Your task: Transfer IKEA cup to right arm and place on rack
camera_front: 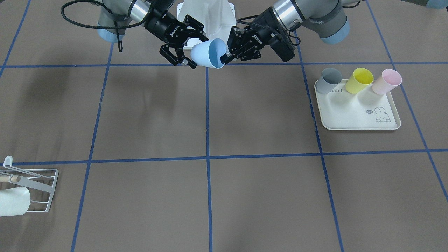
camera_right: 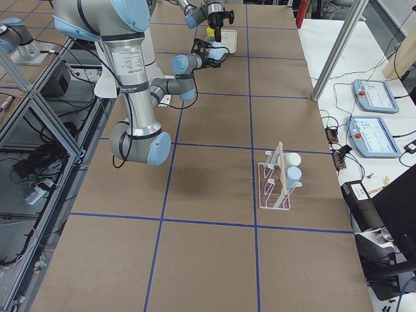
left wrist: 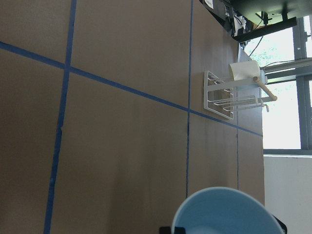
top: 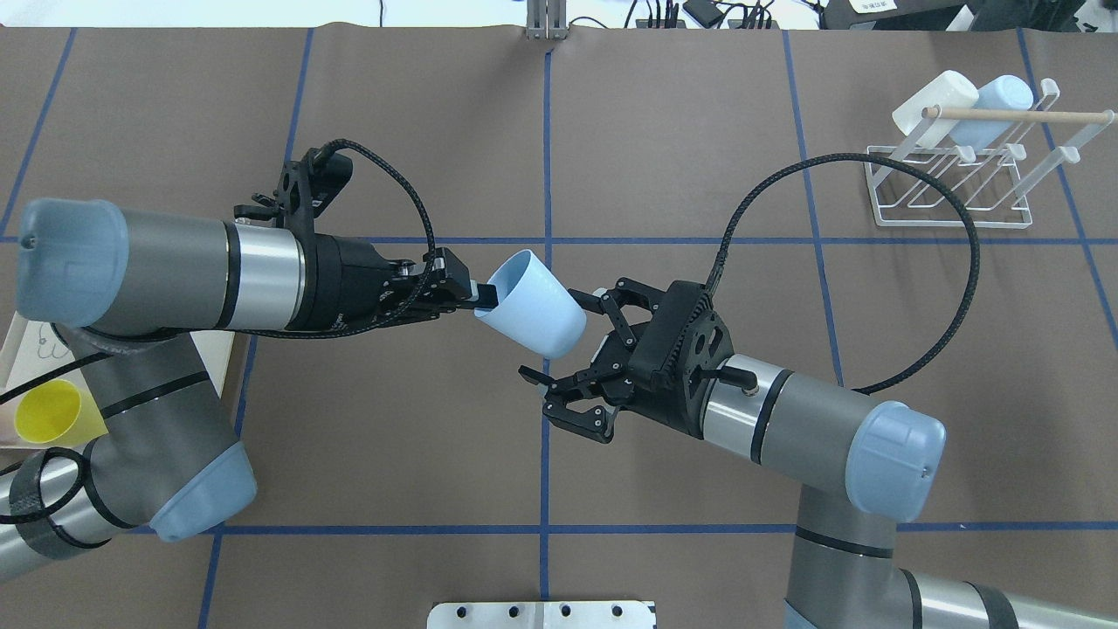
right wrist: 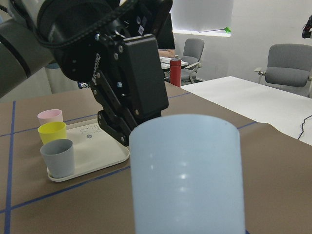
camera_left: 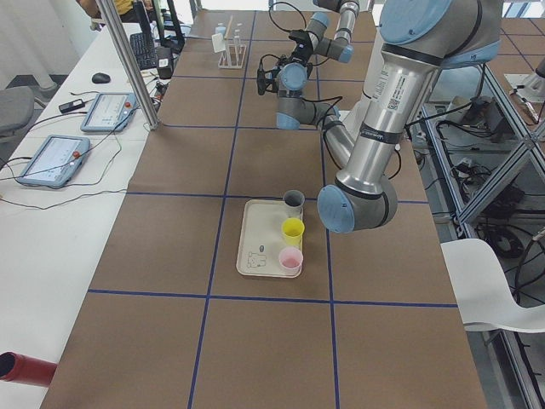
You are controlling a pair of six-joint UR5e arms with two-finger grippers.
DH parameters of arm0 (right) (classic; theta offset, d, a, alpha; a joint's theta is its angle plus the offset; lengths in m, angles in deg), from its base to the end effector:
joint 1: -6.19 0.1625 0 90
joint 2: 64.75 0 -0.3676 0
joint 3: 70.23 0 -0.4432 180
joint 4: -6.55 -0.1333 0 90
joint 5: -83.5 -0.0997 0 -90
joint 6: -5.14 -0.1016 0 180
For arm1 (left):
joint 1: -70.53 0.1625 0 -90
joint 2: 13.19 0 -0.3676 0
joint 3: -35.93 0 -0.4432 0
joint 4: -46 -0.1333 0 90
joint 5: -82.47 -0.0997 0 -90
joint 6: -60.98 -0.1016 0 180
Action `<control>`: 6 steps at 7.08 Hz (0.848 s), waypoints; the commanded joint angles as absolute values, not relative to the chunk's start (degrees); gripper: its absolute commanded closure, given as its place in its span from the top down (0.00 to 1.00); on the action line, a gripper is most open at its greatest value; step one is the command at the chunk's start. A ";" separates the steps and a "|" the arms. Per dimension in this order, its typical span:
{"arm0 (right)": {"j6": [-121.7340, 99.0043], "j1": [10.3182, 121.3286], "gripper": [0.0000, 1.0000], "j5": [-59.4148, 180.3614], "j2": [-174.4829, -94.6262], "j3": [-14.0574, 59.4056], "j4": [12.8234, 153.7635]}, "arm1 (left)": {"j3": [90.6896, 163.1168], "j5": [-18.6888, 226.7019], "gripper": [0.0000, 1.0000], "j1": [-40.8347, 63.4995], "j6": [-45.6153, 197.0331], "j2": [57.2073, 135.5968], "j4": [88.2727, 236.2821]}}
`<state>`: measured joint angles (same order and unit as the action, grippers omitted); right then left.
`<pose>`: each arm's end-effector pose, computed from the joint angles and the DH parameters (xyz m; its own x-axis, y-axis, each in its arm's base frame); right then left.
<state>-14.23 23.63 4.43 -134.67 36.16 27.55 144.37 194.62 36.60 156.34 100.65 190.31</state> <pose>-0.4811 -0.3110 0.1216 0.3577 -0.8585 0.3674 -0.3955 0.2171 0.8924 0.4104 -0.3906 0.0907 -0.1141 -0.0275 -0.9931 0.1964 0.9793 -0.0497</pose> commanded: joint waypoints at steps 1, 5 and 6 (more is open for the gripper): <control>-14.29 23.77 0.57 4.57 -134.71 36.38 27.55 | 144.48 194.62 0.00 36.52 156.34 100.63 190.31; -14.29 23.95 0.27 4.66 -135.15 36.38 27.55 | 145.00 194.19 0.99 36.25 155.82 100.89 190.31; -14.29 24.21 0.22 4.66 -135.15 36.38 27.64 | 145.09 194.10 1.00 35.82 154.77 100.89 190.23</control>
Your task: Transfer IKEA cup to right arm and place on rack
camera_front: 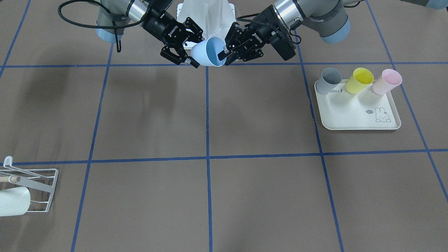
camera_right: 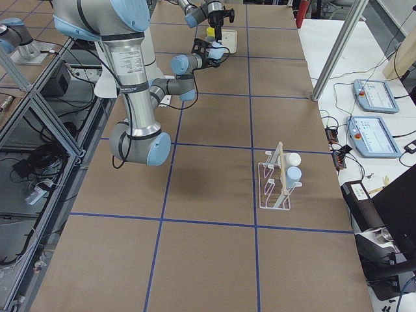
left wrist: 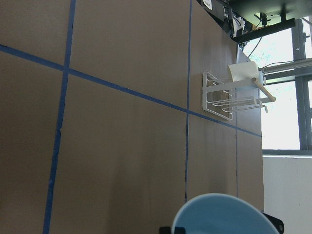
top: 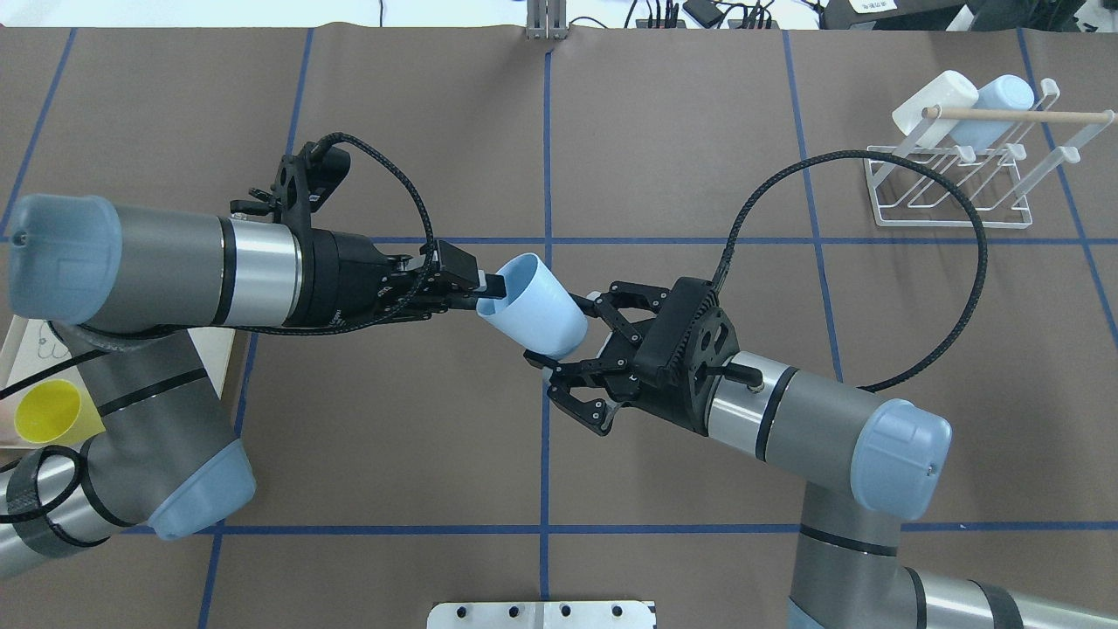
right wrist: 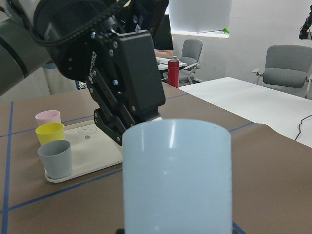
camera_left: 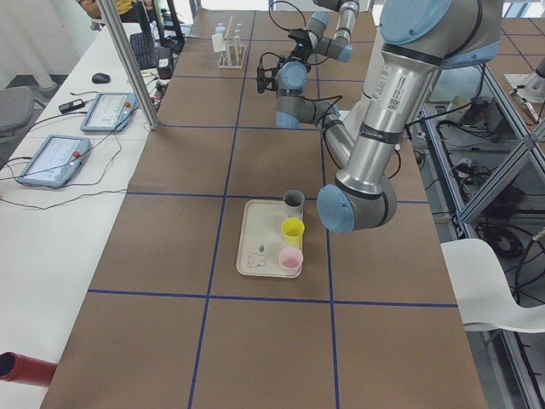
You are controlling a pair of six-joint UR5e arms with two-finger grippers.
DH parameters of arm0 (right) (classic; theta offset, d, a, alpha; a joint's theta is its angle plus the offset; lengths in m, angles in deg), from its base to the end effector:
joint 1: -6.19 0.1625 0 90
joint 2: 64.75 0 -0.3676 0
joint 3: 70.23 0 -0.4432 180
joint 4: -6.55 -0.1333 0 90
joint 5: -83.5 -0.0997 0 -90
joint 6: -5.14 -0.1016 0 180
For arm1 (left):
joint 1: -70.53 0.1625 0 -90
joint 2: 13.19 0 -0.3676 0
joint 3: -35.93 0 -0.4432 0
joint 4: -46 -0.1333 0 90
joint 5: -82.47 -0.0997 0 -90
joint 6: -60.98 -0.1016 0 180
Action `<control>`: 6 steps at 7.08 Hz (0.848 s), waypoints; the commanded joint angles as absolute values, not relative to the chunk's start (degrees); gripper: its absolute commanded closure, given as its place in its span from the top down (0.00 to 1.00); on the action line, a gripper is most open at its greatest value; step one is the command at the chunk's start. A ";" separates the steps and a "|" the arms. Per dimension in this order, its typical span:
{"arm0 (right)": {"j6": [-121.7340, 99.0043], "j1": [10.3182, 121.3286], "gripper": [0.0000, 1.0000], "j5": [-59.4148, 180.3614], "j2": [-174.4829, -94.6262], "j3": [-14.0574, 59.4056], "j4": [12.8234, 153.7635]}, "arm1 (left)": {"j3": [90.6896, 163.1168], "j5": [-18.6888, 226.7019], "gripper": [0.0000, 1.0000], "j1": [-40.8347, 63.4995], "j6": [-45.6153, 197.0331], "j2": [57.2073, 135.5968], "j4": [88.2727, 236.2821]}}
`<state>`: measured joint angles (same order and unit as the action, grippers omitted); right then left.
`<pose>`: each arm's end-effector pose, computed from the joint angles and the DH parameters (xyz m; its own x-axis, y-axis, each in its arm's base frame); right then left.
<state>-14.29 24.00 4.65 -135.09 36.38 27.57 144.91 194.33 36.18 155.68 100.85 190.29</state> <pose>-0.4778 -0.3141 0.1241 0.3672 -0.8539 0.3689 -0.3951 0.2159 0.8929 0.4040 -0.3918 0.0850 -0.1226 -0.0083 -0.9924 0.2094 0.9772 -0.0341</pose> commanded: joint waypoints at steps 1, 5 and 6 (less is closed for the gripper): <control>-14.29 24.64 0.22 4.57 -135.23 36.38 28.08 | 145.09 194.70 1.00 34.33 152.76 100.72 189.79; -14.38 36.55 0.03 -4.33 -136.74 47.06 61.43 | 145.27 197.52 1.00 25.45 129.07 89.49 185.50; -14.11 43.91 0.01 -13.70 -136.47 48.49 69.13 | 145.36 197.52 1.00 24.48 125.87 87.55 185.57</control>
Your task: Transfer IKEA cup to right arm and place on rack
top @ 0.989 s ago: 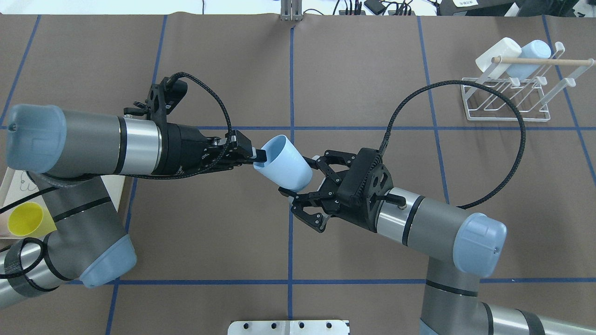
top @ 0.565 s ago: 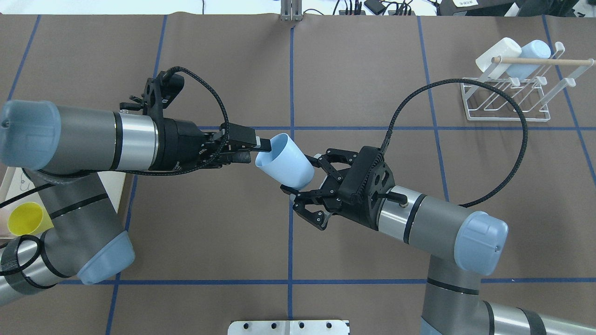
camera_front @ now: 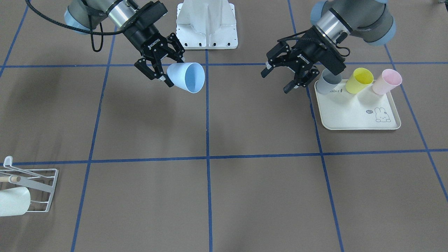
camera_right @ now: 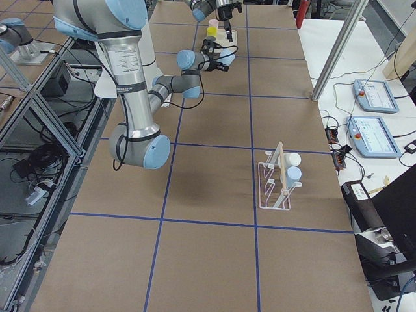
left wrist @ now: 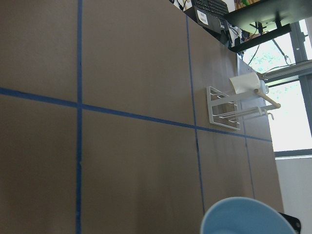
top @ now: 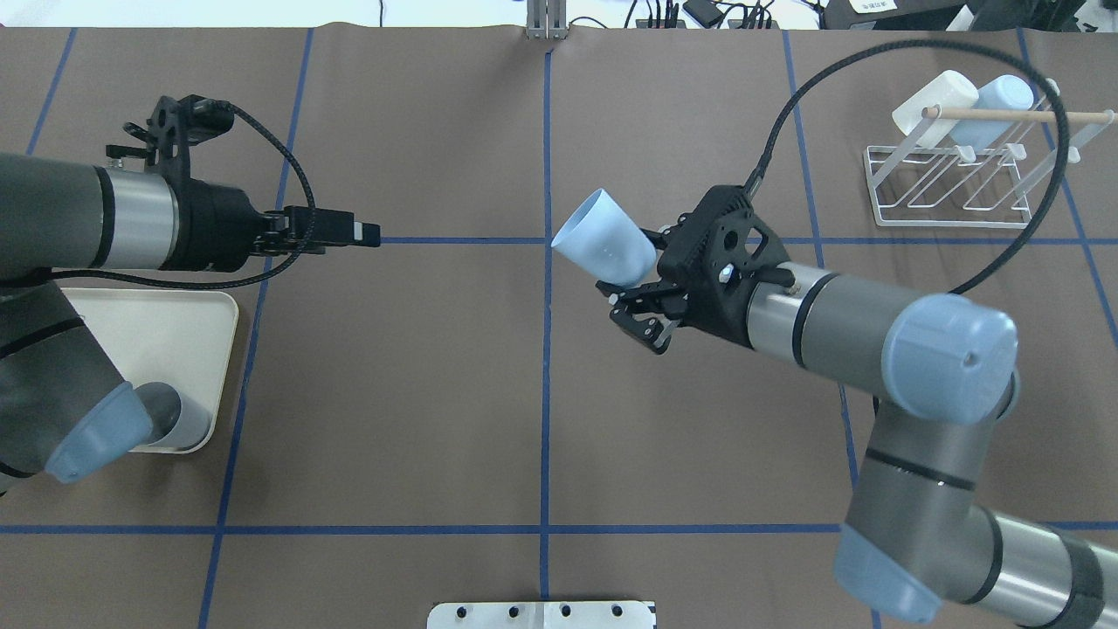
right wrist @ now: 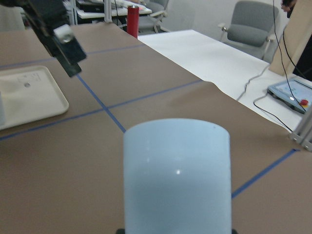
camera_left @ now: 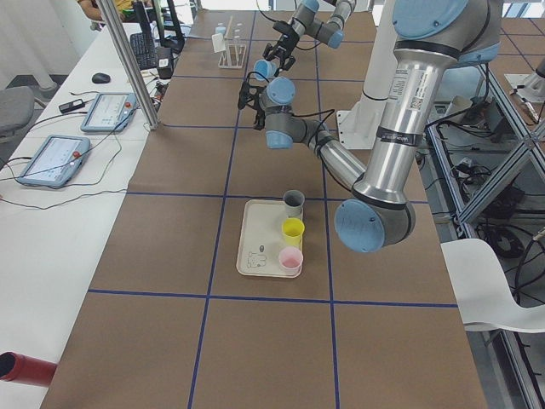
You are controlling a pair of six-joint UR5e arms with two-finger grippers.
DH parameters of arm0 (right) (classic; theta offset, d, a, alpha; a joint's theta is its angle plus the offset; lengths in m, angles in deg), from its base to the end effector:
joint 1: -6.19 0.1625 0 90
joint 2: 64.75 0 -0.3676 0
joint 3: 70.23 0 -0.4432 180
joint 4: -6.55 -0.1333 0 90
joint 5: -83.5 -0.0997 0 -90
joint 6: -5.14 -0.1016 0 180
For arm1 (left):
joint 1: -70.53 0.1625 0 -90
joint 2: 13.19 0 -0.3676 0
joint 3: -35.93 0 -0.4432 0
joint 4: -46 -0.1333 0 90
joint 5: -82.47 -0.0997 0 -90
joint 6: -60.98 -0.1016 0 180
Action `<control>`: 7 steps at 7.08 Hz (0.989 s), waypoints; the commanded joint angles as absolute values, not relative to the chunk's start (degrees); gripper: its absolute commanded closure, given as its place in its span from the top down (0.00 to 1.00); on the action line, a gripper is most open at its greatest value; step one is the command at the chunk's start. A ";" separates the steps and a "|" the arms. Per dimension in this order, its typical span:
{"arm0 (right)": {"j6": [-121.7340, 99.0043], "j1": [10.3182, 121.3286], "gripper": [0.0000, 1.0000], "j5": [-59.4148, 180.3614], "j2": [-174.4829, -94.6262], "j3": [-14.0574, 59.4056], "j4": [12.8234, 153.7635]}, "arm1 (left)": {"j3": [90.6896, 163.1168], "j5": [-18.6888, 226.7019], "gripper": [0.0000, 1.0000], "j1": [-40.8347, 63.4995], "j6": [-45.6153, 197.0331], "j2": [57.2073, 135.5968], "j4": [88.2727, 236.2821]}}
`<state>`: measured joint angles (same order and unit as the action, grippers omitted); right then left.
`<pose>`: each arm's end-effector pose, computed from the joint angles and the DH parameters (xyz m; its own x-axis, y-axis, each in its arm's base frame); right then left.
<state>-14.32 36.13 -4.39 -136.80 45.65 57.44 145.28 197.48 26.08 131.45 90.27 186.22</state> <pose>-0.4048 -0.3913 0.1188 0.5356 -0.7789 0.3264 -0.0763 0.3403 0.9372 0.3376 -0.4577 0.1921 0.1937 0.2344 -0.9527 0.2868 0.9151 0.2835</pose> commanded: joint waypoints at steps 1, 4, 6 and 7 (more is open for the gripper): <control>-9.24 50.16 0.00 -20.50 -137.16 48.07 72.52 | 145.97 197.52 1.00 24.39 124.71 86.57 185.57; 17.51 61.00 0.00 -20.49 -138.57 47.98 92.78 | 147.46 197.08 1.00 24.47 124.79 85.43 185.66; 33.36 65.07 0.00 -16.99 -141.27 47.72 99.43 | 147.55 196.99 1.00 24.47 124.79 85.42 185.66; 40.48 65.25 0.00 -11.66 -144.52 47.72 99.53 | 147.55 196.99 1.00 24.56 124.79 85.42 185.66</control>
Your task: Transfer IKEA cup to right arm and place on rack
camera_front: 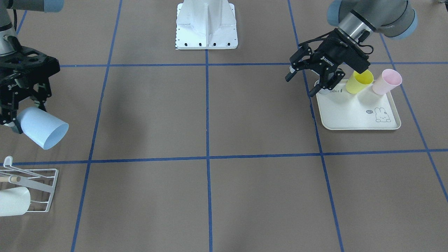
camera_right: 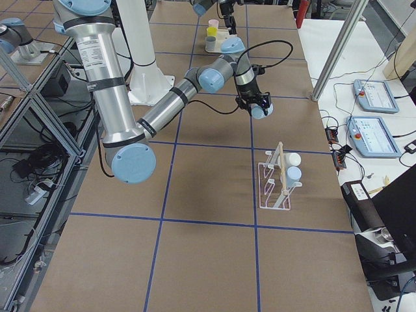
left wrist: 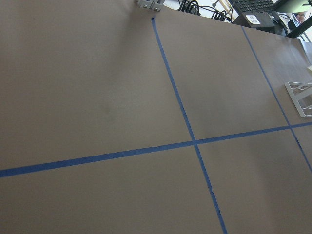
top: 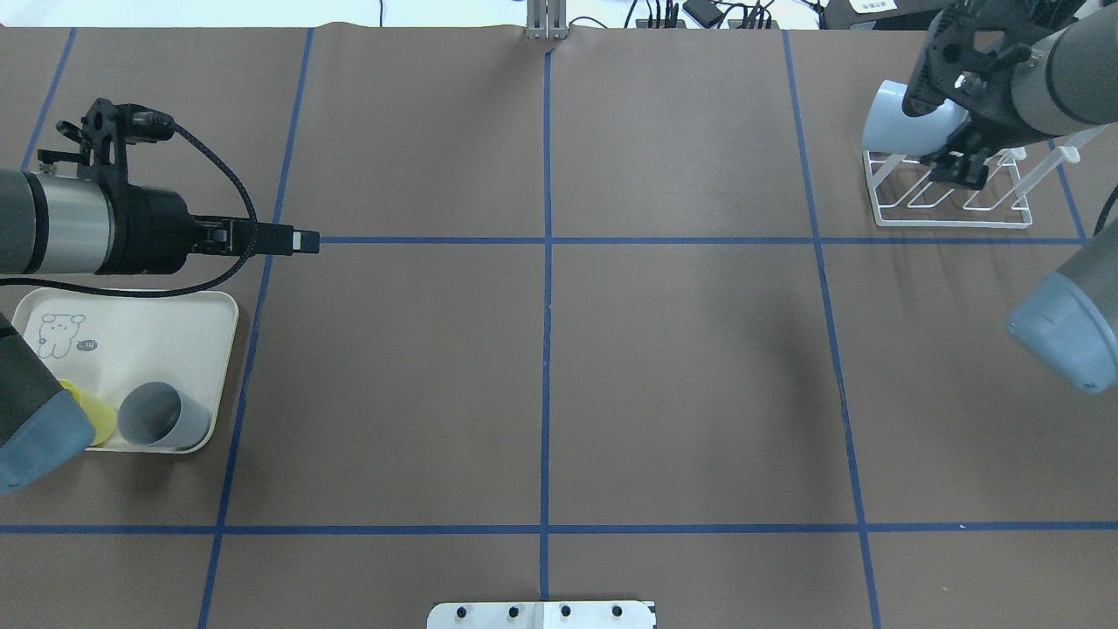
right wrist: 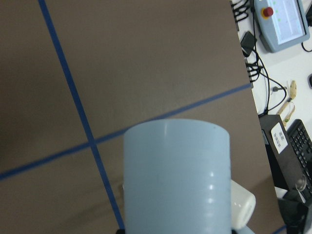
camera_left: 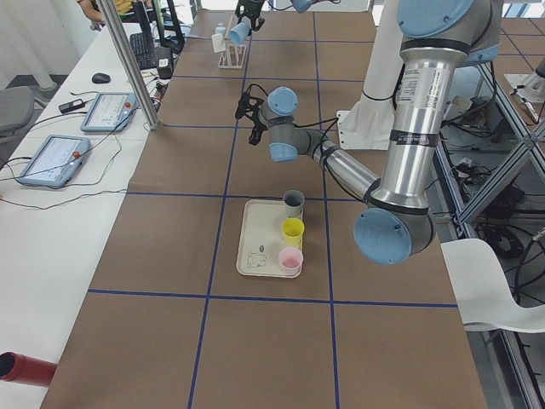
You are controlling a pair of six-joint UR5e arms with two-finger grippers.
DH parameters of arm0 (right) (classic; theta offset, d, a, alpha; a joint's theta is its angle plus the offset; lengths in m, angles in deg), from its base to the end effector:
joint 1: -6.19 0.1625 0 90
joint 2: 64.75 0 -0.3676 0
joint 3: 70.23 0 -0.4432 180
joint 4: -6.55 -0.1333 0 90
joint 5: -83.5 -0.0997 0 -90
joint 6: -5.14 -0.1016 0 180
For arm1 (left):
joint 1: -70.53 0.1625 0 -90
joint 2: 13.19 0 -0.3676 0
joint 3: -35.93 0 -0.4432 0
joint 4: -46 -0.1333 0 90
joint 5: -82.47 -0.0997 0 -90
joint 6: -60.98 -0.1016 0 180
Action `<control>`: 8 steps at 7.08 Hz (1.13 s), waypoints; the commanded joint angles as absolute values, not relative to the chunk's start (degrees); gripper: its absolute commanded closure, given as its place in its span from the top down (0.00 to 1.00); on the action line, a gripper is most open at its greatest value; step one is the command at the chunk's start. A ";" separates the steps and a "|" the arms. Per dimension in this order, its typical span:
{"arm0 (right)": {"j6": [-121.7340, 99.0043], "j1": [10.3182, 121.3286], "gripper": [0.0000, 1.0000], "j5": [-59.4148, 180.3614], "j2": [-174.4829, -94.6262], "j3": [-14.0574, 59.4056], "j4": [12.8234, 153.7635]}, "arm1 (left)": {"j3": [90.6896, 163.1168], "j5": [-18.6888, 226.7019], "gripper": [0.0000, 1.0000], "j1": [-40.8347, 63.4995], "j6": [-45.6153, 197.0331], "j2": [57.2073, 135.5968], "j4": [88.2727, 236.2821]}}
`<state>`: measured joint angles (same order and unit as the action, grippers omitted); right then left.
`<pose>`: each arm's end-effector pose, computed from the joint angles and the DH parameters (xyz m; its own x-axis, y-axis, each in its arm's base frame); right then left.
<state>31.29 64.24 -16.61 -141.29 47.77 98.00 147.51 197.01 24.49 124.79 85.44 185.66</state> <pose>-0.1975 -0.5349 0.2391 0.5176 -0.8400 -0.1627 0.7057 0.3116 0.6364 0.3139 -0.4568 0.2210 0.2733 0.2950 -0.9156 0.2790 0.8866 0.3689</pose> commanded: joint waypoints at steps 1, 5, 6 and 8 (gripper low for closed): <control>45.60 65.17 0.00 -7.51 -146.47 47.02 99.80 | 147.55 196.99 1.00 24.56 124.79 85.33 185.66; 60.24 64.03 0.00 -0.89 -145.61 42.18 99.89 | 147.55 196.99 1.00 24.65 124.87 85.42 185.66; 60.24 62.20 0.00 1.38 -145.26 41.74 99.89 | 147.55 196.99 1.00 24.65 124.87 85.42 185.66; 60.85 61.22 0.00 2.28 -144.38 40.43 99.89 | 147.55 196.99 1.00 24.65 124.87 85.16 185.74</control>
<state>60.33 62.05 1.69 -144.73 41.12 99.93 147.55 197.00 24.65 124.87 85.35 185.68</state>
